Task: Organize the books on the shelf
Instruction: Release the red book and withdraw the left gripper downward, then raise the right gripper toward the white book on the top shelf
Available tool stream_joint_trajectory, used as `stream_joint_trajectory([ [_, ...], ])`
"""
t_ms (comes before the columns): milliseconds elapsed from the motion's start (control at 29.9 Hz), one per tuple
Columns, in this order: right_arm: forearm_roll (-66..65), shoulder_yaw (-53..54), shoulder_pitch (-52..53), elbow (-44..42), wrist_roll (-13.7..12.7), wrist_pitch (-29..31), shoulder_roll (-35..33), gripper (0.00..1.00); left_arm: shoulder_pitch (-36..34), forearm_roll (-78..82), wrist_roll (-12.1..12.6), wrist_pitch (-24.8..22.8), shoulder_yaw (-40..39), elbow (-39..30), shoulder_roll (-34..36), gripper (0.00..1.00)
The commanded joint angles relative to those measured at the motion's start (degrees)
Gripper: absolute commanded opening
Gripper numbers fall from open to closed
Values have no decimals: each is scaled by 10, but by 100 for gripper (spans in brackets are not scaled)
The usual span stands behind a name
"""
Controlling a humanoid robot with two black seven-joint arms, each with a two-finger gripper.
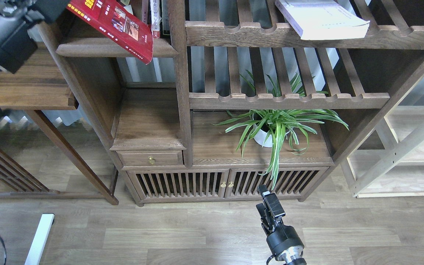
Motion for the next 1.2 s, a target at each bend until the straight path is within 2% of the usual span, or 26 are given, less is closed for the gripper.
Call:
stream_joint_trajectory([
  [0,0,9,12,4,0,-17,0,100,68,-23,-3,-68,-1,3,-4,68],
  [167,0,22,33,5,1,-26,0,100,147,-51,-12,-196,3,58,-22,70],
  [301,7,45,46,24,-2,-54,0,100,180,-54,-29,-196,5,116,-77,81],
  [535,27,62,49,43,-2,-72,0,100,198,-95,-31,-196,18,131,-127,98],
  [769,26,62,35,44,-1,-68,0,100,202,-140,-31,-196,18,155,-182,98],
  [869,25,62,27,44,-1,-63,0,100,240,-151,-30,-196,14,160,-219,98],
  [969,25,64,25,44,0,-59,0,100,271,-153,-26,-196,22,185,-223,98],
  [1170,26,82,24,84,1,-75,0,100,270,-159,-24,-196,42,229,-223,98],
])
